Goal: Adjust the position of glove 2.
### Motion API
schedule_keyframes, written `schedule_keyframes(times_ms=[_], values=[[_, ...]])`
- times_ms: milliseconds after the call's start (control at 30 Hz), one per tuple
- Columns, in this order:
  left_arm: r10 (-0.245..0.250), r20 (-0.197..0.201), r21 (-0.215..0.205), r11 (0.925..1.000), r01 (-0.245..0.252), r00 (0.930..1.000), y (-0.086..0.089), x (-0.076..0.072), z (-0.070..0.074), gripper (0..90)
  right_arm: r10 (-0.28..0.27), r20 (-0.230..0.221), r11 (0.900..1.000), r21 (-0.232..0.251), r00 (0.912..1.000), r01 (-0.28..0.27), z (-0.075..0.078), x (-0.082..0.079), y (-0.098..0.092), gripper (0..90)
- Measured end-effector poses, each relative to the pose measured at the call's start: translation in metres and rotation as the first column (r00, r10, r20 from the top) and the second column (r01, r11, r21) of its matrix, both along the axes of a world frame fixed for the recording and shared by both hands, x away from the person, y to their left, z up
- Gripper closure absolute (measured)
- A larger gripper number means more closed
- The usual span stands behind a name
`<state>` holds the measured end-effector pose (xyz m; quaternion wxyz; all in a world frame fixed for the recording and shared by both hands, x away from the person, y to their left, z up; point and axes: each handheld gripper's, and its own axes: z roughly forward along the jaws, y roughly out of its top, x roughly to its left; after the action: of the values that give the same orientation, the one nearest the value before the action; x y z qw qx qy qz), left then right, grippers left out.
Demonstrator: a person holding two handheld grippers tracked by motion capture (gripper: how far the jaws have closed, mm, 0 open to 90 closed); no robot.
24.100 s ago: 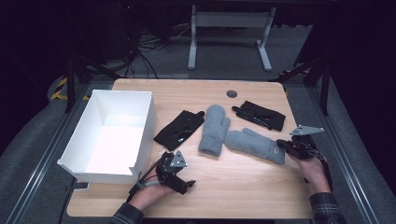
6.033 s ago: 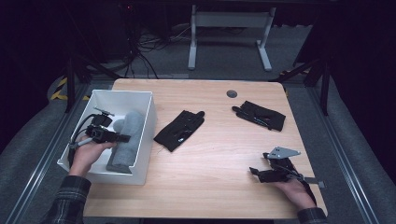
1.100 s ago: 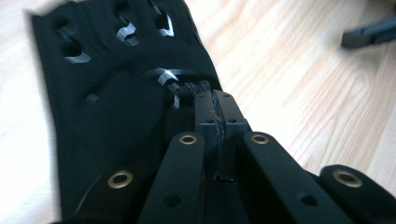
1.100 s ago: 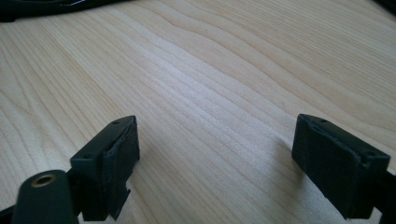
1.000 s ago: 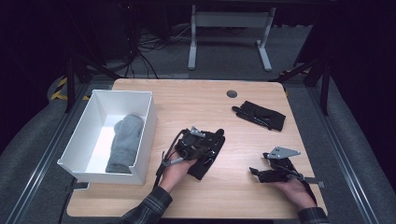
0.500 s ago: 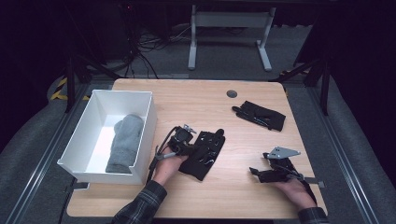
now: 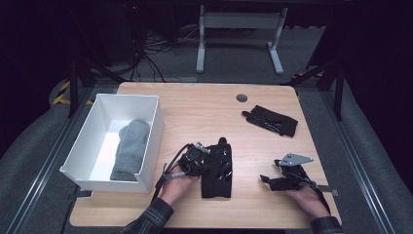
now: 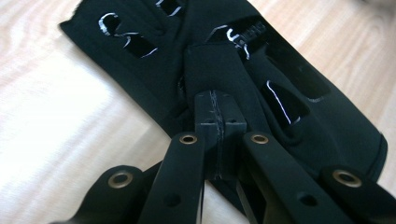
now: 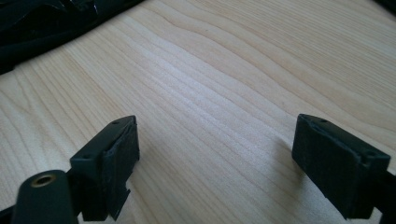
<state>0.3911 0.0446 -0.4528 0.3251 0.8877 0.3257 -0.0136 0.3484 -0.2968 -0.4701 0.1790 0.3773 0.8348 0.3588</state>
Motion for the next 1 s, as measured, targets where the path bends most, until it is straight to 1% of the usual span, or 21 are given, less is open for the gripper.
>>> schedule_keyframes(times_ms=[100,200,233,267,333,400,433,500,567,633,700,767,800,900,933,967,1000], values=[[0.003,0.003,-0.006,1.0000,-0.003,1.0000,0.001,-0.001,0.001,89.6,0.000,0.000,1.000,0.000,1.0000,0.000,0.000,0.000,0.000,15.4],[0.004,0.037,-0.015,0.9999,-0.003,0.9993,0.006,-0.002,0.006,85.5,0.001,0.000,1.000,0.000,1.0000,-0.001,0.000,0.000,0.000,15.4],[0.000,0.057,-0.015,0.9999,0.001,0.9984,0.009,-0.002,0.008,83.3,0.001,0.000,1.000,0.000,1.0000,-0.001,0.000,0.000,0.000,15.4],[0.004,0.076,-0.016,0.9999,-0.002,0.9971,0.012,-0.003,0.010,80.6,0.001,0.000,1.000,0.000,1.0000,-0.001,0.000,0.000,0.000,15.4],[0.004,0.112,-0.011,0.9999,-0.003,0.9937,0.018,-0.006,0.012,71.9,0.001,0.000,1.000,0.000,1.0000,-0.001,0.000,0.000,0.000,15.4],[0.004,0.129,0.000,1.0000,-0.004,0.9916,0.022,-0.009,0.010,62.3,0.000,0.000,1.000,0.000,1.0000,0.000,0.000,0.000,0.000,15.4],[0.009,0.132,0.005,0.9999,-0.009,0.9912,0.025,-0.011,0.008,56.6,0.001,0.000,1.000,0.000,1.0000,-0.001,0.000,0.000,0.000,15.4],[0.008,0.135,0.011,0.9999,-0.010,0.9908,0.029,-0.016,0.005,48.9,0.001,0.000,1.000,0.000,1.0000,-0.001,0.000,0.000,0.000,15.4],[0.023,0.146,0.015,0.9995,-0.026,0.9891,0.033,-0.022,0.003,41.8,0.000,0.000,1.000,0.000,1.0000,0.000,0.000,0.000,0.000,15.3],[0.026,0.156,0.024,0.9993,-0.030,0.9874,0.037,-0.027,0.001,36.9,0.001,0.000,1.000,-0.001,1.0000,-0.001,0.000,0.000,0.000,15.2],[0.023,0.169,0.044,0.9986,-0.031,0.9854,0.038,-0.031,-0.002,31.5,0.002,-0.001,1.000,0.000,1.0000,-0.002,0.000,0.000,0.000,15.0],[0.023,0.165,0.073,0.9967,-0.036,0.9861,0.038,-0.034,-0.007,28.2,0.005,-0.001,1.000,0.000,1.0000,-0.005,0.000,0.000,0.000,14.8],[0.023,0.171,0.080,0.9961,-0.037,0.9849,0.038,-0.034,-0.009,25.5,0.005,-0.001,1.000,-0.001,1.0000,-0.005,0.000,0.000,0.000,14.8],[0.018,0.172,0.084,0.9959,-0.033,0.9849,0.038,-0.035,-0.011,20.0,-0.001,-0.002,1.000,-0.001,1.0000,0.001,0.000,0.000,0.000,15.2],[0.019,0.174,0.083,0.9960,-0.034,0.9846,0.037,-0.036,-0.012,17.7,-0.001,-0.004,1.000,-0.004,1.0000,0.001,0.001,0.000,0.000,17.5],[0.006,0.180,0.087,0.9960,-0.022,0.9837,0.037,-0.036,-0.013,15.2,0.001,-0.010,1.000,-0.005,1.0000,-0.001,0.002,0.000,0.000,22.3],[-0.004,0.196,0.098,0.9951,-0.016,0.9807,0.038,-0.038,-0.014,14.1,0.005,-0.016,1.000,-0.009,0.9999,-0.005,0.004,0.000,-0.001,27.3]])
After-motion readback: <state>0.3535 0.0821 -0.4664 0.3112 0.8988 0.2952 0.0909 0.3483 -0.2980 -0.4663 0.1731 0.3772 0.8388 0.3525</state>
